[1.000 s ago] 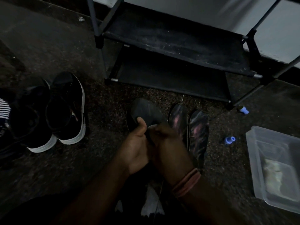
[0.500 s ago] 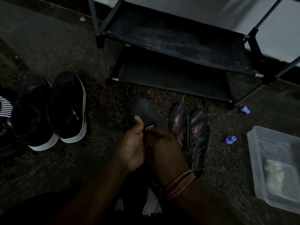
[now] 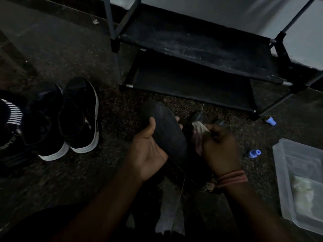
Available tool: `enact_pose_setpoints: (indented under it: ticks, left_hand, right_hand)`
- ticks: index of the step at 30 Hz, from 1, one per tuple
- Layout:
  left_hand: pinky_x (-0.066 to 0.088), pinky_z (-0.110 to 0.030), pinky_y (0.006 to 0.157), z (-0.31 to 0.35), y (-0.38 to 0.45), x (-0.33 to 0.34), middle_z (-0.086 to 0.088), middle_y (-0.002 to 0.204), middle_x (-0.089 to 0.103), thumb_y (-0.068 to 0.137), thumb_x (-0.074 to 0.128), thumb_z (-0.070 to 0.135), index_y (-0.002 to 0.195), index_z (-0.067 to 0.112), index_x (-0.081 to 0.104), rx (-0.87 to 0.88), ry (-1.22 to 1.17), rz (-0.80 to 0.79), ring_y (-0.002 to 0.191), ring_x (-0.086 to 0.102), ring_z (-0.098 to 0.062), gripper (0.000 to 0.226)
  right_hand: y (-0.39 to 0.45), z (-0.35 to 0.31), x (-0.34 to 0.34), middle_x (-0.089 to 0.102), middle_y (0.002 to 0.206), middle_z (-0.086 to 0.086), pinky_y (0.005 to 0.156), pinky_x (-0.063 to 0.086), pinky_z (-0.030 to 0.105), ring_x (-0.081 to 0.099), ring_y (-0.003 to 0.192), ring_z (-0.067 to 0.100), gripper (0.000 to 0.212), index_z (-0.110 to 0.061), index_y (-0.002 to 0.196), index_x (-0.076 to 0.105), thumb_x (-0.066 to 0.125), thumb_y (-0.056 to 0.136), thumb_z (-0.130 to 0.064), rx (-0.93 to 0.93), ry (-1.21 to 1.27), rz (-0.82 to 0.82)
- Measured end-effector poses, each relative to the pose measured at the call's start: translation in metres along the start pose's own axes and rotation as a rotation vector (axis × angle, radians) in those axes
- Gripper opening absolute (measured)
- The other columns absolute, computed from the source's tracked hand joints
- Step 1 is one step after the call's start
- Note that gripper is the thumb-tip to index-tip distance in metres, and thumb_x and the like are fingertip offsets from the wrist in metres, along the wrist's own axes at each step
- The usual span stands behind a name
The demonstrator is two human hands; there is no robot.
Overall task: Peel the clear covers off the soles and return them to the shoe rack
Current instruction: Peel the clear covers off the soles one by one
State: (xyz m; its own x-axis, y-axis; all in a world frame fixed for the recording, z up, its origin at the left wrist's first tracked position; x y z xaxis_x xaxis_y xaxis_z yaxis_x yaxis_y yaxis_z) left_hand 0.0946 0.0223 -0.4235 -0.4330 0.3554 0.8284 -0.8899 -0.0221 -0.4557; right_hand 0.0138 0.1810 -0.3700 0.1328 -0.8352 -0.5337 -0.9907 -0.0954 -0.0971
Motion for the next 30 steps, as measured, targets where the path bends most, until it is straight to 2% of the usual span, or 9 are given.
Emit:
enact_pose_setpoints:
  ticks: [3,5,10,12,14,18,23,27,30]
  left_hand:
    - [0.031,-0.054,0.121,0.000,-0.002,0.001,-0.013,0.142,0.061,0.101,0.054,0.047,0.139,0.004,0.060,-0.041,-0.062,-0.028,0.134,0.056,-0.032,0.058]
    - [0.031,-0.059,0.119,-0.001,-0.002,0.000,-0.013,0.139,0.064,0.096,0.060,0.047,0.135,0.006,0.065,-0.063,-0.115,-0.039,0.132,0.057,-0.037,0.057]
    - [0.035,-0.062,0.114,0.005,0.000,-0.003,-0.012,0.135,0.066,0.089,0.064,0.057,0.131,0.019,0.070,-0.043,-0.125,-0.001,0.132,0.056,-0.037,0.056]
    - [0.036,-0.059,0.116,0.005,0.001,-0.006,-0.014,0.136,0.065,0.088,0.064,0.060,0.131,0.018,0.070,-0.046,-0.114,0.016,0.132,0.056,-0.036,0.060]
    - [0.035,-0.055,0.118,0.004,0.002,-0.008,-0.019,0.137,0.063,0.090,0.062,0.058,0.132,0.014,0.069,-0.056,-0.128,0.031,0.133,0.055,-0.036,0.061]
    - [0.033,-0.049,0.120,0.005,0.001,-0.010,-0.028,0.138,0.059,0.096,0.058,0.048,0.139,0.007,0.060,-0.053,-0.158,0.051,0.133,0.055,-0.039,0.059]
    - [0.059,-0.042,0.087,-0.003,-0.002,-0.002,-0.021,0.111,0.072,0.091,0.051,0.010,0.117,-0.005,0.067,-0.050,-0.074,0.042,0.096,0.074,-0.034,0.034]
    - [0.061,-0.039,0.086,-0.014,-0.001,-0.004,-0.021,0.115,0.073,0.088,0.053,0.009,0.118,-0.006,0.068,-0.134,0.020,0.071,0.096,0.074,-0.032,0.037]
    - [0.053,-0.042,0.101,-0.027,-0.004,-0.002,-0.019,0.119,0.072,0.097,0.054,0.023,0.119,0.001,0.073,-0.233,0.069,0.049,0.105,0.071,-0.031,0.037]
  right_hand:
    - [-0.011,0.003,0.016,0.070,0.071,0.010,0.049,0.044,0.026,0.063,0.059,0.018,0.011,-0.010,0.094,0.065,0.055,0.090,-0.009,0.197,0.337,-0.068]
    - [-0.016,-0.002,0.019,0.067,0.074,0.020,0.045,0.043,0.026,0.060,0.055,0.024,0.007,-0.003,0.096,0.059,0.057,0.091,-0.008,0.255,0.534,-0.074]
    - [-0.012,-0.018,0.023,0.062,0.082,0.012,0.070,0.053,0.036,0.060,0.078,0.023,0.009,-0.007,0.090,0.061,0.054,0.094,-0.012,0.232,0.845,-0.201]
    - [-0.015,-0.021,0.025,0.064,0.082,0.013,0.062,0.051,0.028,0.061,0.075,0.022,0.011,-0.002,0.091,0.061,0.056,0.095,-0.010,0.208,0.792,-0.219]
    - [-0.015,-0.021,0.017,0.071,0.085,0.011,0.053,0.050,0.024,0.066,0.068,0.020,0.010,0.001,0.095,0.063,0.063,0.092,-0.009,0.120,0.551,-0.140]
    - [-0.017,-0.031,0.012,0.072,0.083,0.001,0.071,0.058,0.038,0.070,0.077,0.017,0.011,-0.017,0.086,0.064,0.074,0.085,-0.014,-0.147,0.128,-0.068]
    - [-0.041,-0.049,0.035,0.064,0.080,-0.004,0.073,0.051,0.036,0.062,0.078,0.012,0.018,-0.014,0.077,0.056,0.070,0.088,-0.012,-0.479,-0.115,-0.042]
    - [-0.033,-0.025,0.035,0.068,0.084,-0.007,0.076,0.056,0.036,0.066,0.080,0.006,0.022,-0.020,0.090,0.055,0.076,0.084,-0.014,-0.240,0.031,-0.068]
    - [-0.029,-0.018,0.037,0.071,0.095,-0.005,0.083,0.058,0.033,0.069,0.089,0.008,0.033,-0.022,0.106,0.059,0.077,0.082,-0.010,-0.083,0.247,-0.096]
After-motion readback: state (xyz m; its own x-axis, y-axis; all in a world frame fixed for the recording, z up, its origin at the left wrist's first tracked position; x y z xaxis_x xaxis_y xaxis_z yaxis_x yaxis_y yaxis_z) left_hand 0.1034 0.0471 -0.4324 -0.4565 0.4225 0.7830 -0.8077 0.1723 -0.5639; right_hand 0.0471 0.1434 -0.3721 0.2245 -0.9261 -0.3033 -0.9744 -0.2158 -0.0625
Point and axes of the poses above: each hand's wrist, its own y-axis towards the middle knuckle, its own x-axis out of the palm, z = x × y, the point moved 9 cm from there along y, towards the middle knuckle
